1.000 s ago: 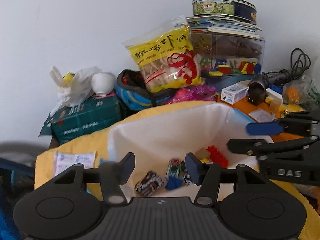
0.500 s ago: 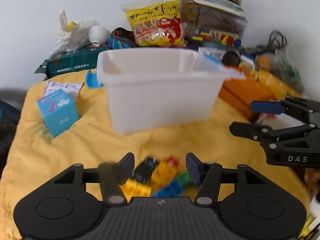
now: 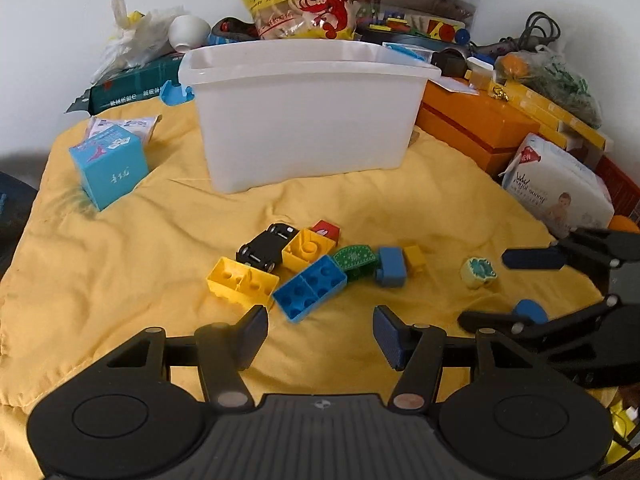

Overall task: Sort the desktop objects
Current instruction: 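Return both tools from the bin to the brick pile, then grasp a long blue brick with the left tool while the right tool grasps a small blue brick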

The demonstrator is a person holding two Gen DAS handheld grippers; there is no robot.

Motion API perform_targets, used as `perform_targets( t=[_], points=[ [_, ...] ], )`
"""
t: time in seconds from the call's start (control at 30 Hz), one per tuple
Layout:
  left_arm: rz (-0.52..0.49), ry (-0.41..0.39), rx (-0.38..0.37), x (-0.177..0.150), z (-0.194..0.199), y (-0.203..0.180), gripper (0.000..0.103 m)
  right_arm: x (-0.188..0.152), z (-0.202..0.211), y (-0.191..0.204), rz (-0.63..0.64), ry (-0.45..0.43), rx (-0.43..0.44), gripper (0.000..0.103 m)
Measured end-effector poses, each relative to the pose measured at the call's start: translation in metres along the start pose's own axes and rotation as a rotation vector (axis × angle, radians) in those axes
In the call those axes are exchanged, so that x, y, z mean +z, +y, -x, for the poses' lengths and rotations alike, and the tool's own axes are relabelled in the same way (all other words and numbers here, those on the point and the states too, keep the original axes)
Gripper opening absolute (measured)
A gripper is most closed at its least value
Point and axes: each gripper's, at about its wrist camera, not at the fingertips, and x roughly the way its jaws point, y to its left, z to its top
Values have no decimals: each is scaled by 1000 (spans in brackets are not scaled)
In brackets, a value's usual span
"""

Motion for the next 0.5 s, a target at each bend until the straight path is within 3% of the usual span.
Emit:
perform_targets(
  t=[0.1,0.27,0.5],
  points=[
    [-30,-2,26,-3,0,-6,62,-1,4,-1,-15,-10,-18,77],
    [-22,50,-20,-9,-3,-8,62,-1,6,-2,-15,-22,-28,78],
    [-46,75,-17,-18,-11,-10,62,-1,8,2,-3,-28,-26,78]
  ],
)
